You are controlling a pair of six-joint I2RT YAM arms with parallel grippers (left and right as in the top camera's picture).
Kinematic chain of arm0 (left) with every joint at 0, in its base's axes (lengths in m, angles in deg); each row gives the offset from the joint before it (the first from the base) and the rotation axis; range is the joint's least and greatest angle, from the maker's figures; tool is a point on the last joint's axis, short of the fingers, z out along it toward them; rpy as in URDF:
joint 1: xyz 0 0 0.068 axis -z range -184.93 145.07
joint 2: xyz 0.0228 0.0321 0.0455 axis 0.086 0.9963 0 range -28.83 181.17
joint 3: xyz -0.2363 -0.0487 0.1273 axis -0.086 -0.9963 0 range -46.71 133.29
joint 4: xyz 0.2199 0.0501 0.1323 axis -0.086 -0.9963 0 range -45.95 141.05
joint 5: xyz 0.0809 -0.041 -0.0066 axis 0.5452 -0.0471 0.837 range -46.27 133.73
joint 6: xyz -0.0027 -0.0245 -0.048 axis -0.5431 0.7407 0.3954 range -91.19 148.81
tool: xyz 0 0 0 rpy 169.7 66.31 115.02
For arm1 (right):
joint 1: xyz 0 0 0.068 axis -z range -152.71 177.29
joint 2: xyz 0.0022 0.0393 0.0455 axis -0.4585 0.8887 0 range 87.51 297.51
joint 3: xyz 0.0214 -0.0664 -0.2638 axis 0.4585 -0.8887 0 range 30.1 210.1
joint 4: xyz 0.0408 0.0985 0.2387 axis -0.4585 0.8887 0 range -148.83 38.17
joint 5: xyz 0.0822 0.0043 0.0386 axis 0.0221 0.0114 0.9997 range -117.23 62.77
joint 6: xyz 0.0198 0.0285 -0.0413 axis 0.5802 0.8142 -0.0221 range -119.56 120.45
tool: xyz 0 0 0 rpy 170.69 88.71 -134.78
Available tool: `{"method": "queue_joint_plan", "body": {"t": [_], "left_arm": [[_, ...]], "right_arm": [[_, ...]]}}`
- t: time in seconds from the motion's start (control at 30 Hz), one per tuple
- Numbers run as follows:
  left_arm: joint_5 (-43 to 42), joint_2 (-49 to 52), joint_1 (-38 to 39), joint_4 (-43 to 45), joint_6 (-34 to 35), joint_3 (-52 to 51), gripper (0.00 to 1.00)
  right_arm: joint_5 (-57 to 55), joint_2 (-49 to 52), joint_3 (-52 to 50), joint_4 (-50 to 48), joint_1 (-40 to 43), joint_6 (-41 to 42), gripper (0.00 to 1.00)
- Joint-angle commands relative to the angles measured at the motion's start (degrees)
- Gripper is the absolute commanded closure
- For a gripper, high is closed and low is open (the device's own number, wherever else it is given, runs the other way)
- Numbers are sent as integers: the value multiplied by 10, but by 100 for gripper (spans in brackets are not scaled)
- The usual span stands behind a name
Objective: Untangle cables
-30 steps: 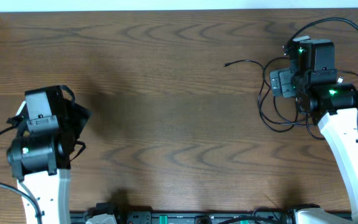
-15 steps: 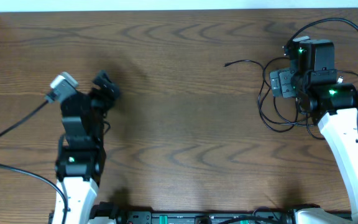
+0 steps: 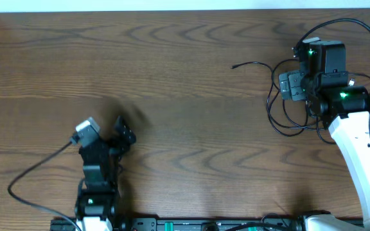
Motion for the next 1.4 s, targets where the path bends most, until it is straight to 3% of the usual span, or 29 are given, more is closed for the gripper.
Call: {"method": "queue_joint_plan", "body": {"t": [0.0, 0.13, 0.37, 0.67, 1.37], "left_arm": [[-5, -60, 1, 16, -13, -47, 2], [-6, -134, 1, 15, -13, -85, 2], [-6, -253, 1, -107, -18, -84, 2], [-38, -349, 1, -108, -94, -84, 2], [-37, -347, 1, -107, -93, -84, 2]], "right_arm": [[-1, 2, 0, 0, 1, 8, 1], [-1, 2, 0, 0, 1, 8, 1], [-1, 2, 1, 0, 1, 9, 1], [-1, 2, 1, 0, 1, 8, 1], [-1, 2, 1, 0, 1, 8, 1]]}}
